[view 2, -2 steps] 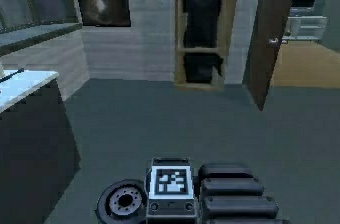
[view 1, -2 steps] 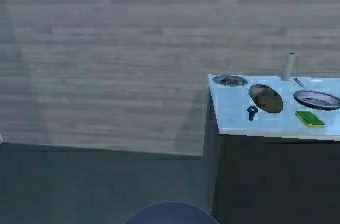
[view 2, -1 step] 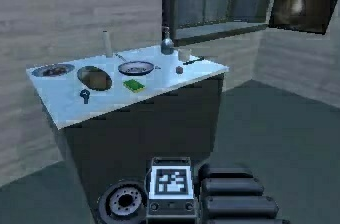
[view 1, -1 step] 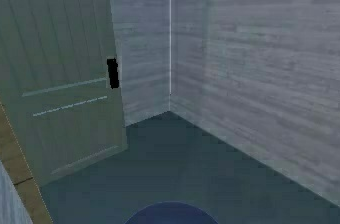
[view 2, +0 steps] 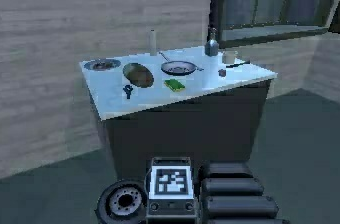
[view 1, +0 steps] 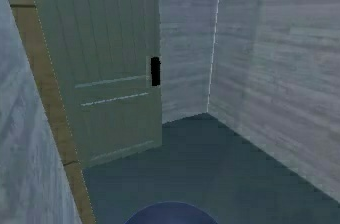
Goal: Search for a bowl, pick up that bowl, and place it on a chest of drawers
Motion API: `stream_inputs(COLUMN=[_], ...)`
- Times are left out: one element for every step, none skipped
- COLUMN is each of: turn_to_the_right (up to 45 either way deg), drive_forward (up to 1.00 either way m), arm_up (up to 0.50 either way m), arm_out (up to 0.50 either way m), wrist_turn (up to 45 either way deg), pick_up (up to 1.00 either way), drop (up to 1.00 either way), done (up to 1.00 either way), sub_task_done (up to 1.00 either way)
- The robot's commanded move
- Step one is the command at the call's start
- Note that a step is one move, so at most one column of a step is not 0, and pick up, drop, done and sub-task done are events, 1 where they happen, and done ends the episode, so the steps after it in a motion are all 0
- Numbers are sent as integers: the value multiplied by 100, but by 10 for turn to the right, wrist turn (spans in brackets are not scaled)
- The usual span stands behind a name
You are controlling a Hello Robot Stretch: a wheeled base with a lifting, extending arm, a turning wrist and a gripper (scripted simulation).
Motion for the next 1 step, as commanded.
stream_inputs(turn_to_the_right=[0], drive_forward=[80], arm_up=[0], arm_out=[0], wrist_turn=[0], pick_up=[0], drop=[0], done=[0], sub_task_done=[0])
